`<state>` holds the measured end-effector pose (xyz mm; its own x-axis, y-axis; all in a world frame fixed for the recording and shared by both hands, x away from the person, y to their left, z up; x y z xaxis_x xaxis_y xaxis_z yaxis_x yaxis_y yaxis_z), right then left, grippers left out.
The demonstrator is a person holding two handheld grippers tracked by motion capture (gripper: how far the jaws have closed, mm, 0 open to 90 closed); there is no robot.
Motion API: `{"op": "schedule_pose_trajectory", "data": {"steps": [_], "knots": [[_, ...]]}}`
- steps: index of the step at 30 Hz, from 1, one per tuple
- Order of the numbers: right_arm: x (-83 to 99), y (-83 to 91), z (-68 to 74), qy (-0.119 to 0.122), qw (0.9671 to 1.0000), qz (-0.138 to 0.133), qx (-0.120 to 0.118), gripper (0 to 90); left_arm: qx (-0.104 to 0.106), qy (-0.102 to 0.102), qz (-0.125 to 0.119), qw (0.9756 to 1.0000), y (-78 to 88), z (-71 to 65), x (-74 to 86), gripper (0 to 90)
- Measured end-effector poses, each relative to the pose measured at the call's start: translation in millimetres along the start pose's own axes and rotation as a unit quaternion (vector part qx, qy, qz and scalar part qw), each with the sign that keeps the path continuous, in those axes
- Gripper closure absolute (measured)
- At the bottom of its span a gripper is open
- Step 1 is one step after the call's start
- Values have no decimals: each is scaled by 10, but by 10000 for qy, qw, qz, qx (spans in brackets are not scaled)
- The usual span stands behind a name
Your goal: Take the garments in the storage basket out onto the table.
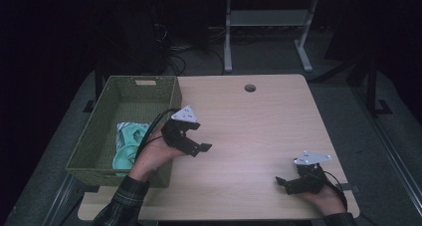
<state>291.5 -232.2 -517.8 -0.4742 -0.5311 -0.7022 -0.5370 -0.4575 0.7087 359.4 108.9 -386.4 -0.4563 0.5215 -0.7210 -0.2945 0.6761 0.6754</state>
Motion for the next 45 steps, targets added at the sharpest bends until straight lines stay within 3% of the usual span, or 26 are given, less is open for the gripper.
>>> {"op": "schedule_pose_trajectory", "data": {"steps": [22, 45], "knots": [[0, 1, 0, 2, 10000, 4, 0, 22, -179, 181, -104, 9996, 259, 178, 71, 139], [0, 1, 0, 0, 10000, 3, 4, 22, -598, 445, -220, 9970, 595, 467, 207, 139]]}}
Point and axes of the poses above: each handheld gripper's, and its own axes: y roughly backward along the jaws, x roughly out of its underside, z roughly to its left, the point moved 5 cm from there along -y, roughly forward along the jaws, and after that the axes turned 9 degrees about y, right-handed, at the moved point
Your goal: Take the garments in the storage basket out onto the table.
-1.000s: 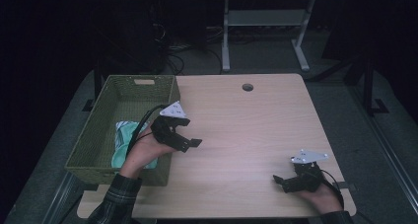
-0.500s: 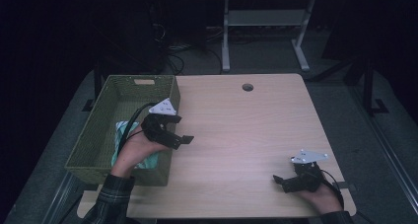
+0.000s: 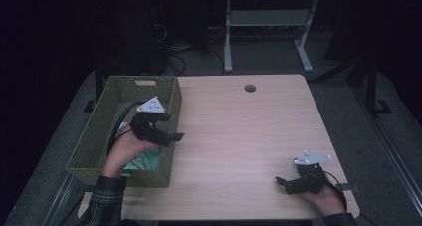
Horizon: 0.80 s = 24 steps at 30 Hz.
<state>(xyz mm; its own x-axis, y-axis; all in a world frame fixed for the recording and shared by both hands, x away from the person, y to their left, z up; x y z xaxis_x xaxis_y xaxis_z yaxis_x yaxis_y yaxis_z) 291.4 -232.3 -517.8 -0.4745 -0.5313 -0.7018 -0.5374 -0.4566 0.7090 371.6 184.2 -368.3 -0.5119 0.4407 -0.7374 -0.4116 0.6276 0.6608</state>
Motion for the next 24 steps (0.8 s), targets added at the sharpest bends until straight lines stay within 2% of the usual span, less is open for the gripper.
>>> {"op": "schedule_pose_trajectory", "data": {"steps": [24], "knots": [[0, -1, -2, 7, 10000, -6, 9, 22, -387, 282, -61, 9988, 306, 332, 185, 141]]}}
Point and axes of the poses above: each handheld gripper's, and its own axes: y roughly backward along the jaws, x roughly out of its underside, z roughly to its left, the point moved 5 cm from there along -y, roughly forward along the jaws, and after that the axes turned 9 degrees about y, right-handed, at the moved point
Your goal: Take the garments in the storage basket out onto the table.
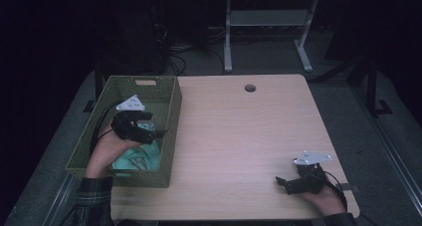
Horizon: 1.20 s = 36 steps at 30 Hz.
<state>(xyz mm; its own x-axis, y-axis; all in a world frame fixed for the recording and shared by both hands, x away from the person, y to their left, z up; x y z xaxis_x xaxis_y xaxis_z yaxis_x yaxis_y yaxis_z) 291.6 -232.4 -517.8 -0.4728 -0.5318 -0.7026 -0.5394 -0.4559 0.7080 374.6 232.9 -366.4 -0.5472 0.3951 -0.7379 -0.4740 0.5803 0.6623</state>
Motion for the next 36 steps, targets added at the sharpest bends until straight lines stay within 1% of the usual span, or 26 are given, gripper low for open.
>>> {"op": "schedule_pose_trajectory", "data": {"steps": [4, 5, 7, 10, 11, 16, 17, 20, 26, 28, 30, 31, 36], "knots": [[1, 0, -2, 15, 10000, 1, 2, 22, -136, 59, 105, 9998, 12, 98, 75, 147], [0, 0, 0, 0, 10000, -1, 1, 22, -137, 67, 132, 9998, 12, 117, 90, 163], [0, 0, -1, 4, 10000, -2, 1, 22, -158, 154, 176, 9996, -7, 170, 140, 168], [0, 0, 0, 2, 10000, -2, 0, 23, -154, 190, 258, 9994, -40, 225, 195, 185], [0, 0, 0, 1, 10000, -1, 0, 22, -161, 238, 275, 9992, -61, 236, 216, 194], [0, 0, 0, 2, 10000, -1, -1, 22, -189, 209, 440, 9986, -105, 279, 279, 226], [0, 0, 0, 2, 10000, -1, 0, 22, -216, 162, 465, 9986, -113, 296, 290, 231], [0, 0, 0, 3, 10000, -1, 0, 22, -313, 214, 588, 9975, -134, 340, 346, 237], [0, -1, 0, 5, 10000, -3, -2, 22, -338, 218, 798, 9960, -185, 401, 444, 298], [0, 0, 0, 7, 10000, -4, -5, 22, -434, 193, 956, 9943, -209, 430, 479, 312], [0, -1, 0, 6, 10000, -4, -3, 22, -425, 221, 994, 9939, -228, 437, 501, 342], [0, -1, 0, 7, 10000, -4, -3, 23, -410, 197, 1041, 9935, -232, 449, 512, 353], [0, -1, 0, 5, 10000, -4, -2, 23, -371, 280, 1158, 9922, -268, 465, 568, 406]]}}
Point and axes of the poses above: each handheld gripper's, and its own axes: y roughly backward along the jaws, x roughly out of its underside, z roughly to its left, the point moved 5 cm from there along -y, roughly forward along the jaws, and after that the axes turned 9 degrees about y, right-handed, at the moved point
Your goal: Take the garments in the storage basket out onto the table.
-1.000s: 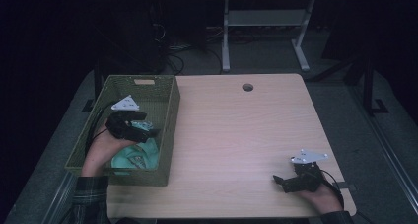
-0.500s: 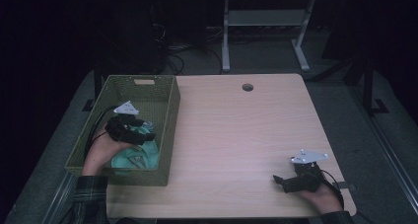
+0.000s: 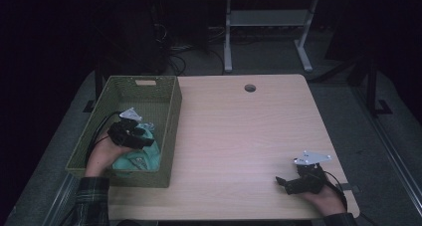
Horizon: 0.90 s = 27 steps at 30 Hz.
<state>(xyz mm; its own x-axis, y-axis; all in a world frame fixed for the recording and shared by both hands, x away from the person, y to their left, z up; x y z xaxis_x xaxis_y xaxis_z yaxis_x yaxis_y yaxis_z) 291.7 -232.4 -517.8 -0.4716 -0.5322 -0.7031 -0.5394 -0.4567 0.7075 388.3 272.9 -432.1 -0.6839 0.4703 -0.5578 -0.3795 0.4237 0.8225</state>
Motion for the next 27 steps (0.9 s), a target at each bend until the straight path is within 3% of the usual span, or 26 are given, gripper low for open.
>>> {"op": "schedule_pose_trajectory", "data": {"steps": [4, 9, 13, 22, 27], "knots": [[0, 0, 0, -1, 10000, 1, 0, 22, 107, 83, 188, 9997, -63, -15, 43, 449], [0, 0, 1, -4, 10000, 2, 1, 22, 39, 39, 467, 9989, -125, -6, 76, 489], [0, 1, 1, -6, 10000, 4, 2, 23, 1, 126, 563, 9983, -150, 6, 95, 532], [0, 1, 1, -8, 10000, 5, 2, 22, 106, 334, 613, 9975, -126, 19, 96, 781], [0, 0, 0, -2, 10000, 1, -1, 22, 191, 372, 501, 9979, -74, 22, 75, 828]]}}
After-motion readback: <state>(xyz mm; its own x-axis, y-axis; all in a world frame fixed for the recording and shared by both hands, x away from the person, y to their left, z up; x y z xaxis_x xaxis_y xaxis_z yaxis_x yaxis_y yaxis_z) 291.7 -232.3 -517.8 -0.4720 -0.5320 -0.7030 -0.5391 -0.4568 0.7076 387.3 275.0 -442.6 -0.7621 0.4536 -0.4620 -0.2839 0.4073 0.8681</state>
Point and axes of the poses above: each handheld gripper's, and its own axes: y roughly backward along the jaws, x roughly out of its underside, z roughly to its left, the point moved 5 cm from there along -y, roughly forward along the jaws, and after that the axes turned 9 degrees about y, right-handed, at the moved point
